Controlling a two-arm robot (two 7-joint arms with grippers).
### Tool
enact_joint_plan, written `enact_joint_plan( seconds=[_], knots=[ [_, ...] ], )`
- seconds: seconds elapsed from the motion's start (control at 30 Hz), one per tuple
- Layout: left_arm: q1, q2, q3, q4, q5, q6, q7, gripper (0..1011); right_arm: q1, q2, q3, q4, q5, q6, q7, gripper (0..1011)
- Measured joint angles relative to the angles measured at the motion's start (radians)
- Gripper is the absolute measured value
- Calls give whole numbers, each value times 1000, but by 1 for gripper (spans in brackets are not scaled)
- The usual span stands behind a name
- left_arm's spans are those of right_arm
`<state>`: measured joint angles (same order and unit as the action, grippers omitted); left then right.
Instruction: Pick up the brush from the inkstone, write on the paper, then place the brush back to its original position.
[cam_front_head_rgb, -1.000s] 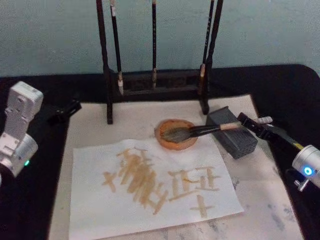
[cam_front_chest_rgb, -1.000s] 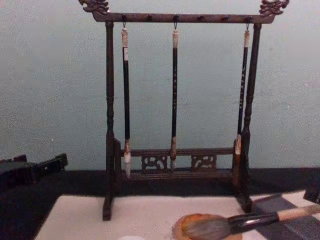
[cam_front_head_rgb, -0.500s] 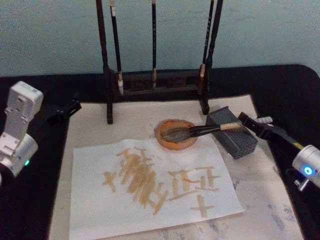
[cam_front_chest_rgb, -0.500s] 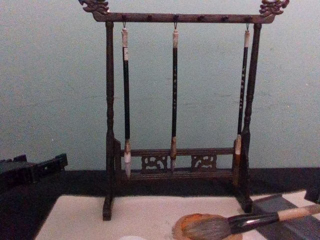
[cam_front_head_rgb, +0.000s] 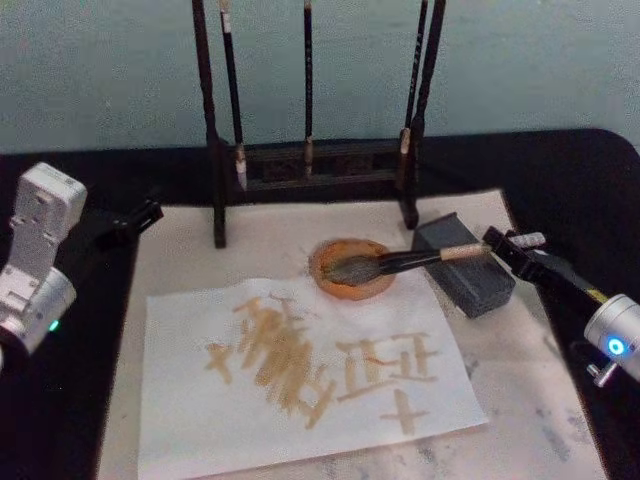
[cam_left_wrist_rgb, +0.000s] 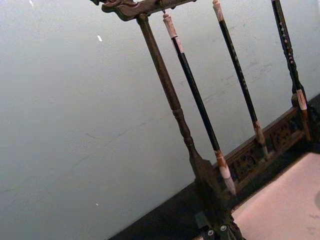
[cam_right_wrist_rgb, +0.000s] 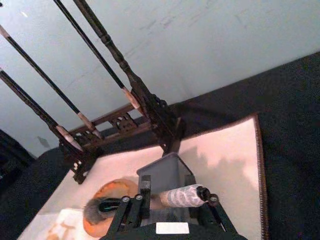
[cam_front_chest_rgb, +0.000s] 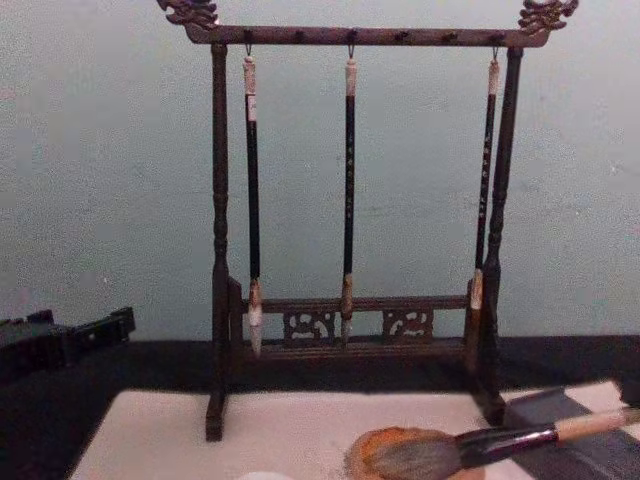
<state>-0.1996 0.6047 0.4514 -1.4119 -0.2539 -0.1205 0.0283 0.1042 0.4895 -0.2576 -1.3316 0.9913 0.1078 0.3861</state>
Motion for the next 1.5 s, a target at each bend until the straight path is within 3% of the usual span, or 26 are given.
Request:
enact_joint_plan(
  seconds=[0.07, 0.13, 1.03, 1.27, 1.5],
  knots=[
    [0, 0, 0, 0, 0, 0, 0, 1002, -2, 1, 0, -4, 4, -2, 1, 388],
    [0, 0, 0, 0, 0, 0, 0, 1002, -5, 3, -2, -10, 9, -6, 2, 356],
    [0, 0, 0, 0, 0, 0, 0, 1002, -25, 47, -22, -121, 24, -20, -14, 228],
    [0, 0, 0, 0, 0, 0, 0, 1002, -8, 64, -43, -160, 13, 14, -36, 206],
    [0, 0, 0, 0, 0, 0, 0, 1002, 30, 122, -79, -234, -11, 84, -42, 178]
  ],
)
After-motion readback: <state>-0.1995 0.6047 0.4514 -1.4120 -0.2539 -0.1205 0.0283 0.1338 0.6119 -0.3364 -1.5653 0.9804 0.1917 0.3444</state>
